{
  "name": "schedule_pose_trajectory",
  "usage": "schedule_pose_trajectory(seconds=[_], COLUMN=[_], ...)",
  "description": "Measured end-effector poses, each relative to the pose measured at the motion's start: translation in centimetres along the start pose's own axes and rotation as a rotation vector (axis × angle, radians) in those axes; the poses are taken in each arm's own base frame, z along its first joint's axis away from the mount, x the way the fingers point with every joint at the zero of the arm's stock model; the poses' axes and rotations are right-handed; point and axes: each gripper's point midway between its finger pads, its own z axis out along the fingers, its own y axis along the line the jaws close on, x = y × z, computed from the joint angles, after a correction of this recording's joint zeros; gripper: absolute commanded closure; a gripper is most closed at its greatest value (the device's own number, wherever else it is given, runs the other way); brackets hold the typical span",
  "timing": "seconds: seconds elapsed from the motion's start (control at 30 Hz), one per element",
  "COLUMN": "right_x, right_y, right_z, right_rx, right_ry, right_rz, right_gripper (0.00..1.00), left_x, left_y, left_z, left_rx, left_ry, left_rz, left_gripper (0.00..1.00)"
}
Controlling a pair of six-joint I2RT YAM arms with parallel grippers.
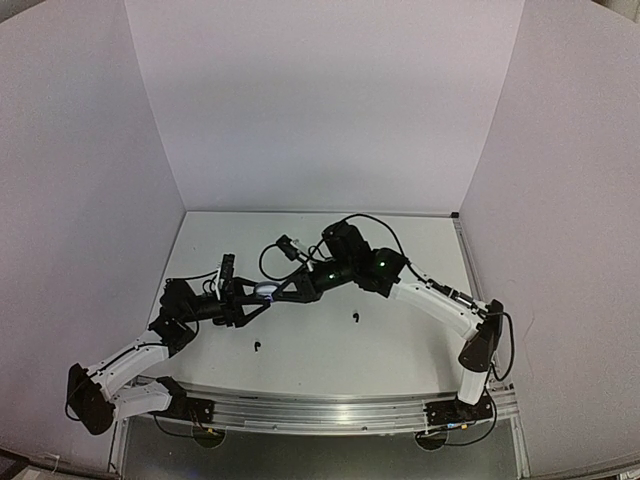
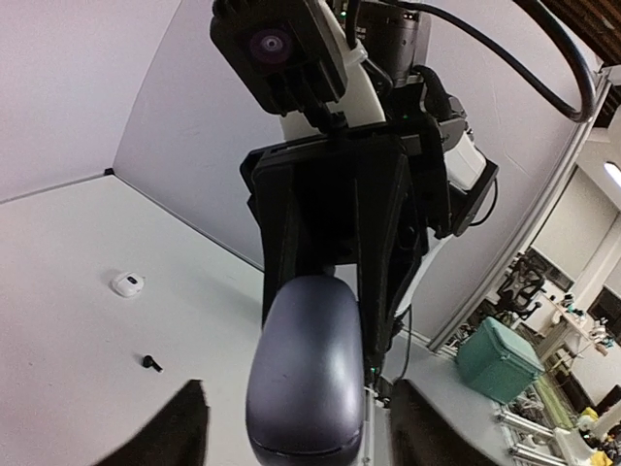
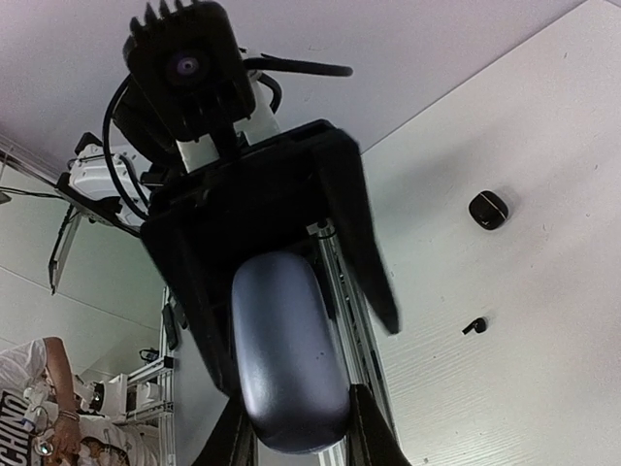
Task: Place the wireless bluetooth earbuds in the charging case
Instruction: Pass from the left arm to the right, then place the charging case with the earbuds at the center of the board.
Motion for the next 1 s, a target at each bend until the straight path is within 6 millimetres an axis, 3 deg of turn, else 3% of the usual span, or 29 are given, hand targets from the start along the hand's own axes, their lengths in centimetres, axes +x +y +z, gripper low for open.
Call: schedule_pose_trajectory(seconds=[0.07, 0.23, 0.37, 0.57, 0.67, 0.9, 1.0], right_x=[0.3, 2.3, 3.7, 3.6, 3.9, 7.9, 10.0], right_y=[-0.5, -3.2, -5.4, -7.3, -9.7, -23.1, -27.6], right_z=[0.2, 0.2, -1.3, -3.7, -5.5, -12.7, -13.1], right_rx=[0.003, 0.051, 0.111, 0.142, 0.155, 0.328, 0.374], right_ry=[0.005, 0.031, 0.035, 0.001, -0.015, -0.056, 0.005], right_rz=[0.015, 0.091, 0.163, 0.211, 0.256, 0.52, 0.599], right_gripper=[1.0, 1.0, 1.0, 1.0, 1.0, 1.0, 1.0], left_x=[0.0, -0.1, -0.5, -0.4, 0.2, 1.1, 2.0], left_y=[0.5, 1.9, 2.7, 3.4, 4.3, 7.4, 8.7], left_z=[0.0, -0.8, -1.9, -2.7, -3.0, -4.1, -4.3], left_rx=[-0.023, -0.108, -0.191, -0.268, -0.314, -0.431, -0.465], left_ry=[-0.002, -0.008, -0.025, -0.025, -0.007, 0.021, 0.055], left_rz=[0.004, 0.013, 0.04, 0.062, 0.059, 0.028, 0.008], left_gripper=[0.01, 0.0, 0.0, 0.0, 0.0, 0.0, 0.0])
